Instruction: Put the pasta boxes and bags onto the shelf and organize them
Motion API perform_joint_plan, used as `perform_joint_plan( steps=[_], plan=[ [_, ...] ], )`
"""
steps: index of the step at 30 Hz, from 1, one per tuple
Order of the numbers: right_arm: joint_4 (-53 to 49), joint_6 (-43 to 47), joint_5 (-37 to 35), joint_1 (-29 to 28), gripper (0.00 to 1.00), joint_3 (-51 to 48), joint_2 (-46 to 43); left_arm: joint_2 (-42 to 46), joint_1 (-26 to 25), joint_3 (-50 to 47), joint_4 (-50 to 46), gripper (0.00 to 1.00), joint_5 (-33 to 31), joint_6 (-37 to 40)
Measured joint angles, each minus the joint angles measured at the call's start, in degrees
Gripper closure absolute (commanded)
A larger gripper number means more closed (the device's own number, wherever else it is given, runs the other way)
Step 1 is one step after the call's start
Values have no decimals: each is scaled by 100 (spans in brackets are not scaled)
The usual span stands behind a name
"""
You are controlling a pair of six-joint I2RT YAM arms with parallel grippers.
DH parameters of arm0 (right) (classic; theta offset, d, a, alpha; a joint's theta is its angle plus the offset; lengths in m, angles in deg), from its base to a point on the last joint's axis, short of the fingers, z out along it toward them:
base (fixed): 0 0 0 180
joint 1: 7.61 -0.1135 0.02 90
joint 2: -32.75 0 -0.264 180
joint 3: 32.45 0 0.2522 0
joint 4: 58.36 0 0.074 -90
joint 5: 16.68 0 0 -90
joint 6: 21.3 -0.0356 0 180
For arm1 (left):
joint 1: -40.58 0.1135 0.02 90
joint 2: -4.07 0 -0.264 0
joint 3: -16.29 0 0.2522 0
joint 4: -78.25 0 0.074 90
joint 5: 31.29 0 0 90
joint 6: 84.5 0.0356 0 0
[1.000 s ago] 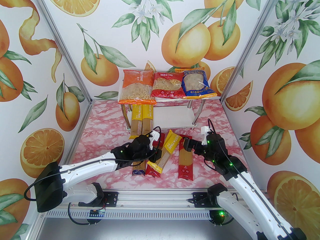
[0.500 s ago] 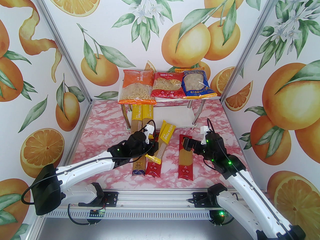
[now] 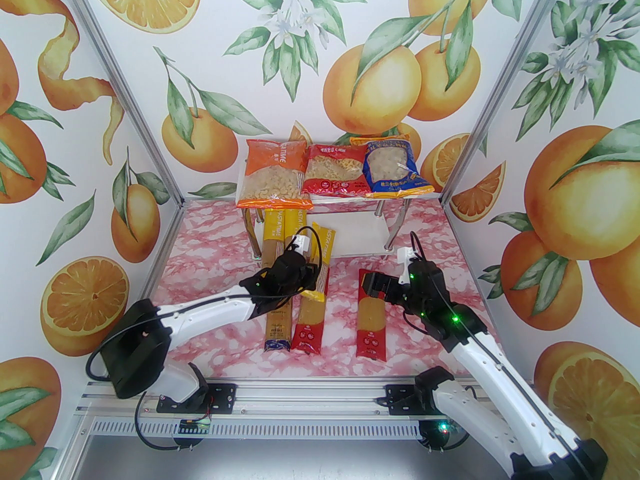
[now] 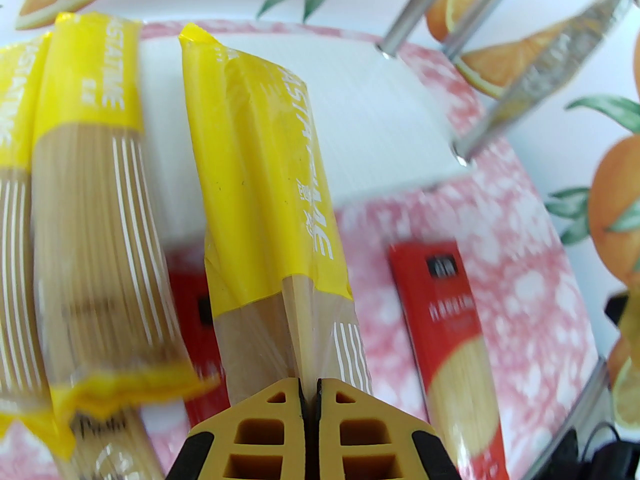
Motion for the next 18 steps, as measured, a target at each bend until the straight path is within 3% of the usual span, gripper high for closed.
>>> perform_joint_plan(
  steps=[18],
  plan=[
    [0,-4,15,0,0,0,13,-1228,173,673,850,100,-623,-164]
  ],
)
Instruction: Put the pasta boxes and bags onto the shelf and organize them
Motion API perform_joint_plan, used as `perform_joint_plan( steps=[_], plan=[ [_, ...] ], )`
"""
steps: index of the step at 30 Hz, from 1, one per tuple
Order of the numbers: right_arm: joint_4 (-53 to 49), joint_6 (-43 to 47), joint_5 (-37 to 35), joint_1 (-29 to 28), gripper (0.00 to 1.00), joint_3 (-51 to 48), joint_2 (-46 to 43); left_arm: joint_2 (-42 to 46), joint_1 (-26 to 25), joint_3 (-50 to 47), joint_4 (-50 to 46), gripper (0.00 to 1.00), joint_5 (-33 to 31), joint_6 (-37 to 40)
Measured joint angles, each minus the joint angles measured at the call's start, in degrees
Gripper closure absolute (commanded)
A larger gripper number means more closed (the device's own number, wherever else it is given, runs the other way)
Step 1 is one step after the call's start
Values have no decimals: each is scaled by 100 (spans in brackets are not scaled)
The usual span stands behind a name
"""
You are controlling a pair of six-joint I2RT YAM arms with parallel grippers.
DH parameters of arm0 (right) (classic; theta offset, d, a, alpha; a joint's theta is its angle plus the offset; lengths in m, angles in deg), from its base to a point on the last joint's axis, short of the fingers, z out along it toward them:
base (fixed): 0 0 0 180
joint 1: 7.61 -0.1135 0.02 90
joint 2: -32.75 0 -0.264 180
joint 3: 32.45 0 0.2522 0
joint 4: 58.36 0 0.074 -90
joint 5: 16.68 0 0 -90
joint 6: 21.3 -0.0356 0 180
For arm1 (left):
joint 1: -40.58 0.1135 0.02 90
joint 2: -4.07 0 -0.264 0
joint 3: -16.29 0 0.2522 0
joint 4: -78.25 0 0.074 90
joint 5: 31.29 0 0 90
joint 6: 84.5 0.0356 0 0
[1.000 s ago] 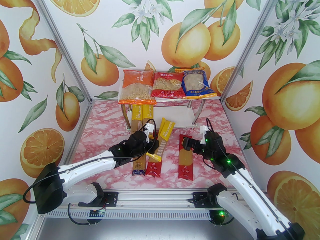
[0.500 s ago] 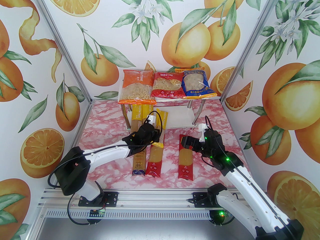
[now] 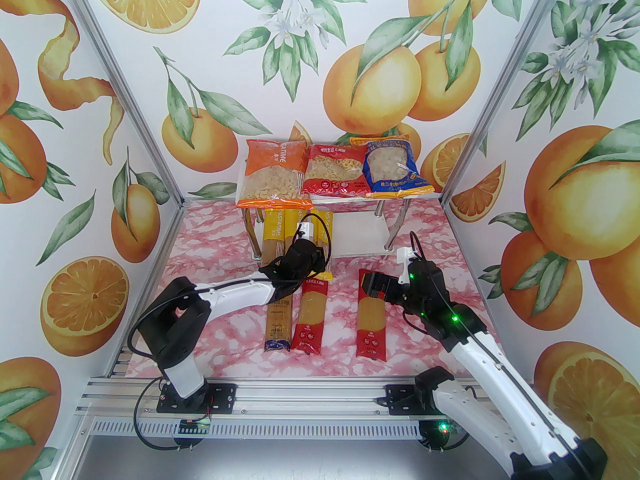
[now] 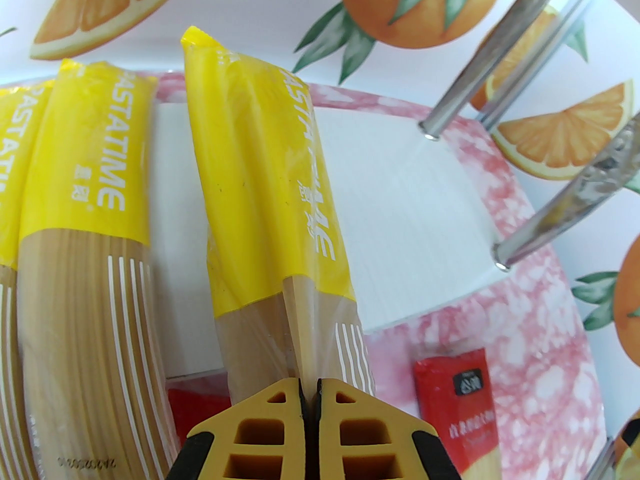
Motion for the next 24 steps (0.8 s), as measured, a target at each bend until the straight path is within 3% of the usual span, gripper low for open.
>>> perform_joint_plan(
  steps=[24],
  plan=[
    [-9,59,0,0,0,0,39,-708,201,240,452,100,-579,-442]
  ],
)
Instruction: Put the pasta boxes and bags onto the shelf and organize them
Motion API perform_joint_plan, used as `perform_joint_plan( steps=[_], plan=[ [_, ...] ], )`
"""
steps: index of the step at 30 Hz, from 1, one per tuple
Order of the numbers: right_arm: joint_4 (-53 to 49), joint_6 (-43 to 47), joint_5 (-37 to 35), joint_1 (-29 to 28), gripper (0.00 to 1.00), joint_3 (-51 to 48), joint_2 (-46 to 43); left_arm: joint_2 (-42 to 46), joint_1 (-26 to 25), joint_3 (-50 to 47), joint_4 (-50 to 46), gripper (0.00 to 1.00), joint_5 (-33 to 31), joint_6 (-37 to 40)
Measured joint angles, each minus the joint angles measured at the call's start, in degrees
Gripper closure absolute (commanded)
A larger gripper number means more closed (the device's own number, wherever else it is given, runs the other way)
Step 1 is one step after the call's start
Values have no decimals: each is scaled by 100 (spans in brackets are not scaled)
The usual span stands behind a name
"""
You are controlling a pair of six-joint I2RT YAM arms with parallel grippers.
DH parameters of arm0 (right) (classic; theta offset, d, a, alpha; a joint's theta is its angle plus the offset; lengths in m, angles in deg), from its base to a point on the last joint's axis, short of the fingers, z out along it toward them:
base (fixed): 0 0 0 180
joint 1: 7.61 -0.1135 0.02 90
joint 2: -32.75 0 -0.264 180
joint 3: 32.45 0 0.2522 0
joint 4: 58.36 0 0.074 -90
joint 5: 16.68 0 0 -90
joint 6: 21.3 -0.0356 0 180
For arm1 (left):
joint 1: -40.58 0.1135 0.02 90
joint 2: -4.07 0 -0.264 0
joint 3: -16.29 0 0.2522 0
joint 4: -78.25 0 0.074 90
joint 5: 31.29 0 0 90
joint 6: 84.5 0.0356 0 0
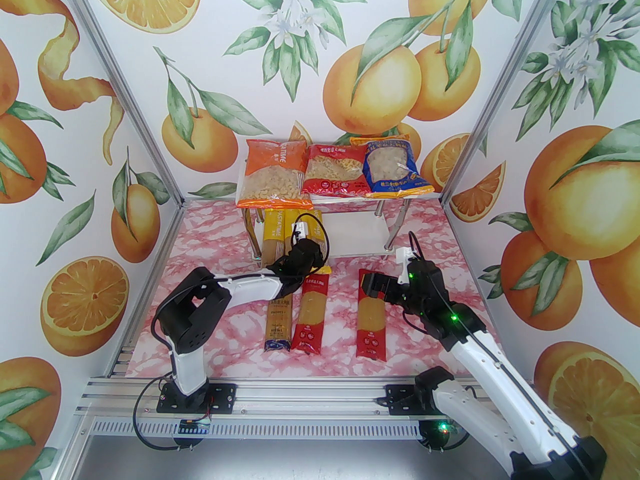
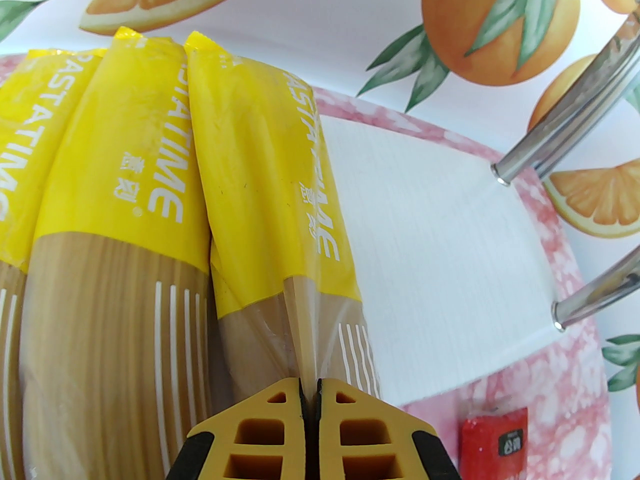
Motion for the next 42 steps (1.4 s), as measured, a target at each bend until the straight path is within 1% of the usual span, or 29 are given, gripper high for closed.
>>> perform_joint_plan(
  steps=[2,4,6,9,10,11,13,21,23,28,31,34,37,39,42],
  plan=[
    [-7,0,-2,0,0,0,-2,-37,13,11,37,100,-20,-72],
    [-11,0,0,0,0,0,-2,-48,22,11,59,97,-33,-131],
    [-13,0,-2,0,0,0,-2,-48,26,11,59,90,-35,-212],
    [-13,0,-2,0,0,0,-2,-48,44,11,55,84,-50,-249],
    [-13,0,-2,0,0,0,-2,-48,55,11,57,81,-83,-258],
    [-13,0,-2,0,0,0,-2,-46,74,11,70,71,-122,-245],
    [-13,0,-2,0,0,0,-2,-42,116,11,111,63,-192,-275],
    [-13,0,-2,0,0,0,-2,42,162,13,105,61,-229,-273],
    [-15,-2,-2,0,0,0,-2,87,162,13,105,64,-197,-275],
    [-17,-9,-2,0,0,0,-4,299,160,-13,87,78,-146,-192],
    [-15,-22,-2,0,0,0,-4,535,127,-90,74,79,-101,-61],
    [-15,-22,0,0,0,-4,-4,813,13,-240,13,77,-28,166],
    [-17,-22,0,0,0,-11,-9,1147,-240,-468,-140,74,-15,466],
    [-44,-22,0,0,0,-13,-28,1534,-538,-721,-321,69,-116,699],
    [-59,-22,0,0,0,-15,-70,2428,-1196,-1119,-892,59,-562,1106]
  ],
)
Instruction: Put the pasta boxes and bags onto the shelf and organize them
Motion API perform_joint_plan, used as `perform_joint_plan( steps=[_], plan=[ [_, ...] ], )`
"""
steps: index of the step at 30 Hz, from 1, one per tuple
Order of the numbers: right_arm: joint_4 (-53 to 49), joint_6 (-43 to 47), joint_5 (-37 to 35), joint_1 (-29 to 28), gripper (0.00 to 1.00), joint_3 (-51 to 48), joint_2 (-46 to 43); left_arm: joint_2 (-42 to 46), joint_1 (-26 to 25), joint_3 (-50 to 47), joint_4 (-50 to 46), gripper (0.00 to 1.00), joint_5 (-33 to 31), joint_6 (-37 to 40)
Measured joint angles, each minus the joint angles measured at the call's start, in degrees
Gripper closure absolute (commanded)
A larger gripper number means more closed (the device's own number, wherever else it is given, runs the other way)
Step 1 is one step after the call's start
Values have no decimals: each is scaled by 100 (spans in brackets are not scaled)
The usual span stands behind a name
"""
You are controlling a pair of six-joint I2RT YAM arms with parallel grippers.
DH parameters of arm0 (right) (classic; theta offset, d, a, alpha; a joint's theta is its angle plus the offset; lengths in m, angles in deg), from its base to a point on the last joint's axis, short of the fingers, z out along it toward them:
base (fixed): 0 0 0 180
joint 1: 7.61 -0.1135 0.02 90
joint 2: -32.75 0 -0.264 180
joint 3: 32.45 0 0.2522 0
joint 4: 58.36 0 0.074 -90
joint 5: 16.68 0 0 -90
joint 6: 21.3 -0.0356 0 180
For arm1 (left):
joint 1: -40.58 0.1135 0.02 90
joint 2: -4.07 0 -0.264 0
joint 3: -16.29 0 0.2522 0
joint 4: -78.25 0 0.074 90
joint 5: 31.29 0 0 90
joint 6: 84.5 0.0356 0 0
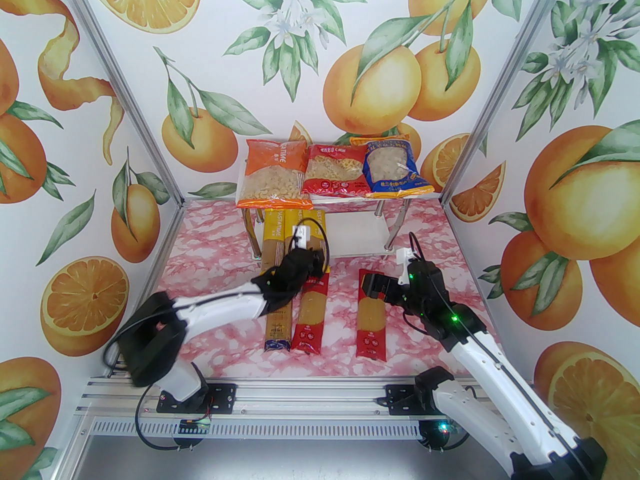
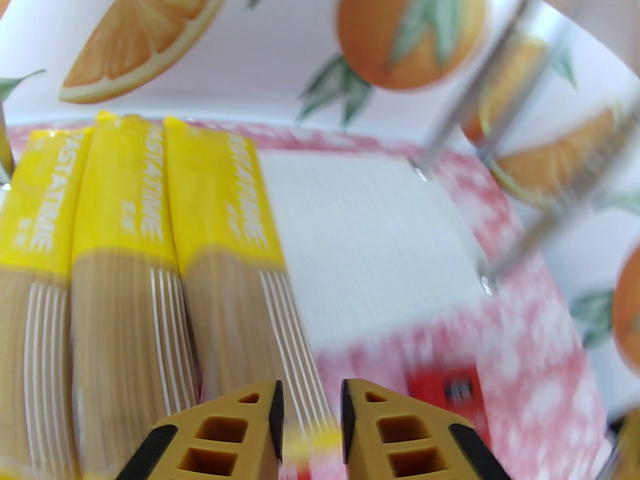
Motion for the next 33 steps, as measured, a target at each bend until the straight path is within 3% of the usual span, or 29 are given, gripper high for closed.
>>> perform_joint_plan(
  steps=[3,6,11,16,22,33],
  plan=[
    [2,0,20,0,0,-2,-13,1062,-551,-142,-861,50,-402,151],
    [22,-4,68,0,0,-31,-13,1987,-632,-216,-1853,41,-706,-98],
    [70,-68,153,0,0,-173,-9,2833,-741,-911,-3263,36,-800,-970],
    [74,-151,219,0,0,-232,-9,2903,-780,-1703,-3762,29,-479,-1580],
    [76,-153,238,0,0,-232,-9,2688,-682,-1799,-3681,11,-149,-1853],
    [118,-155,238,0,0,-232,-9,2048,-57,-1993,-3248,11,638,-2046]
  ],
)
